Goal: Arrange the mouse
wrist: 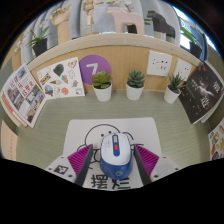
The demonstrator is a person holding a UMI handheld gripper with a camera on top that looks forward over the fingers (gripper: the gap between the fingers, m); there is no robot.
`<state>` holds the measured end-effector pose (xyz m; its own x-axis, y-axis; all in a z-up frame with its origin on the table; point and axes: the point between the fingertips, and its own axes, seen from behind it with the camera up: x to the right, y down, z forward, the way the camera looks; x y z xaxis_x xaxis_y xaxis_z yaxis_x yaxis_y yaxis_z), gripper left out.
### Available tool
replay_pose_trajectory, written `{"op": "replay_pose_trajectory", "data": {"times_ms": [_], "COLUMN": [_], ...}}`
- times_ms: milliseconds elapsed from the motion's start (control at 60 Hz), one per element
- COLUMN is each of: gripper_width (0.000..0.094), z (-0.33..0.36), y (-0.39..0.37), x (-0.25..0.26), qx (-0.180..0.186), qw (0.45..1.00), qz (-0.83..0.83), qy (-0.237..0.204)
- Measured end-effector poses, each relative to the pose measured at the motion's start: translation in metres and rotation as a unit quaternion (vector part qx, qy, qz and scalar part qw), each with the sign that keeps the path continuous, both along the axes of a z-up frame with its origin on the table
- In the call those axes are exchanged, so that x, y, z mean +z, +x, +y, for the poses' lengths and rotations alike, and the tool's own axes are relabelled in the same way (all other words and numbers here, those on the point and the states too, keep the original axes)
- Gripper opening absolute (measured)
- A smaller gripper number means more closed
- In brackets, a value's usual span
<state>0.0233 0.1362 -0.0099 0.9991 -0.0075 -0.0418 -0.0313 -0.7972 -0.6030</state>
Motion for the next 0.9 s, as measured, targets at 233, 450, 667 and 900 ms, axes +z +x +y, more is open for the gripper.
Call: {"op": "replay_pose_trajectory", "data": {"times_ms": [233,450,667,900], "gripper_width": [0.0862,0.0859,0.0856,0.0853], "z": [-0.031,-0.102,-0.187,-0.254], "y": [0.012,0.019,0.016,0.008], "x": [0.110,0.215,0.246,0.237], "qx": [-0.018,-0.039,-0.052,-0.033], "qw": [0.997,0.987,0.981,0.981], "qz": [-0.019,-0.031,-0.034,-0.045], "qy": [0.071,0.154,0.184,0.186]}}
